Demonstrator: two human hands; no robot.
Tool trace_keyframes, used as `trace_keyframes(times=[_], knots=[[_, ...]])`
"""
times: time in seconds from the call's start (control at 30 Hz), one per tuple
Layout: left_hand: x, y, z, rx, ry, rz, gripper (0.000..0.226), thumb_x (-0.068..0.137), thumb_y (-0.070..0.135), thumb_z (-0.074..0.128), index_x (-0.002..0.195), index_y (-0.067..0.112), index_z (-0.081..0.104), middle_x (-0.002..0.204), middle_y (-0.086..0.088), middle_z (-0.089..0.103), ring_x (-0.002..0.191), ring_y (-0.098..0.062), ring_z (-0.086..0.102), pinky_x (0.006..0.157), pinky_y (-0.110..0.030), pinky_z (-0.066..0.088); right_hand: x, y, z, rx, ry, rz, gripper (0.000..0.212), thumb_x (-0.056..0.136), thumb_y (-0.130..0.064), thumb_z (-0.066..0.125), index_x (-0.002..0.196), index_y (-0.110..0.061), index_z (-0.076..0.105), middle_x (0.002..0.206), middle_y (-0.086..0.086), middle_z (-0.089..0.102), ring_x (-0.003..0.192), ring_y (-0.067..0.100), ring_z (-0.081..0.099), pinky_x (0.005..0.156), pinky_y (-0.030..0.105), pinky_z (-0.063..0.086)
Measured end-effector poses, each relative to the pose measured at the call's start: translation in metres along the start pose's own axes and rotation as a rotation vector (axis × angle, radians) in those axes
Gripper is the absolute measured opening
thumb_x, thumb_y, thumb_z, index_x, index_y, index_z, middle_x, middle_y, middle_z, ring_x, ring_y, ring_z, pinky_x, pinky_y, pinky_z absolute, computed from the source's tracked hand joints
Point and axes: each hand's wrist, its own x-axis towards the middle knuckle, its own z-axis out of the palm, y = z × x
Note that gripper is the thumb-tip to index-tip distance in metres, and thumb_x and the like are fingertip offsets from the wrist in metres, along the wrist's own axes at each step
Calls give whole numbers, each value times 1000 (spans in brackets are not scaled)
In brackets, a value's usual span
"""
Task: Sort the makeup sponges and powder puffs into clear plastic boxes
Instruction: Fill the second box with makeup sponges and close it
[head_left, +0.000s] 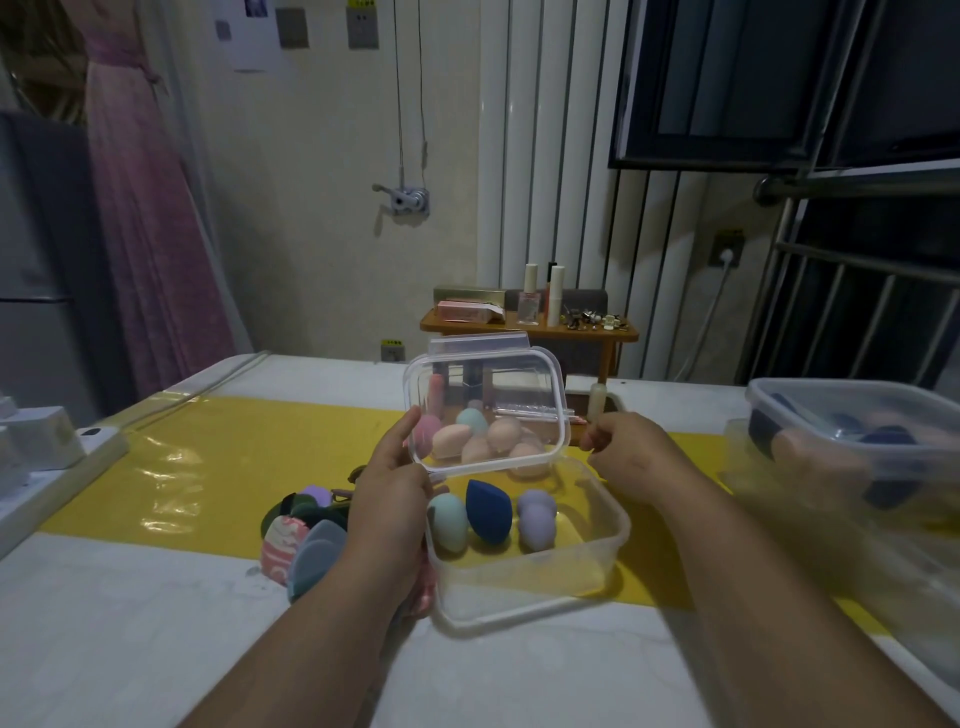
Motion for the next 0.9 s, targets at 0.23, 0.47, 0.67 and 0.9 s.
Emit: trace_keyframes(times=[0.23,0.47,0.67,0.9], knots=[[0,0,2,17,25,-5,68,91,-8,39,126,46,59,134,0,58,112,-26,60,83,-40,57,-4,14,18,260,-227,-212,31,90,-36,68,120,-39,64,117,-19,65,105,4,61,93,30,53],[1,0,2,41,41,10,71,89,-9,39,131,46,56,139,-2,53,110,-27,60,77,-37,56,-11,8,22,413,-338,-190,23,96,-16,60,103,-37,64,107,-16,64,100,6,59,78,9,43],[1,0,2,38,34,8,70,90,-8,38,130,47,56,139,-1,53,111,-26,59,70,-34,54,-8,11,28,273,-230,-248,14,92,-23,65,93,-18,78,98,5,71,98,21,63,95,34,50],[2,0,1,17,18,-7,68,91,-8,39,130,46,57,138,-1,55,112,-27,60,82,-41,58,-1,12,33,348,-129,-117,7,94,-18,59,89,-22,60,93,1,64,86,18,59,81,38,53]])
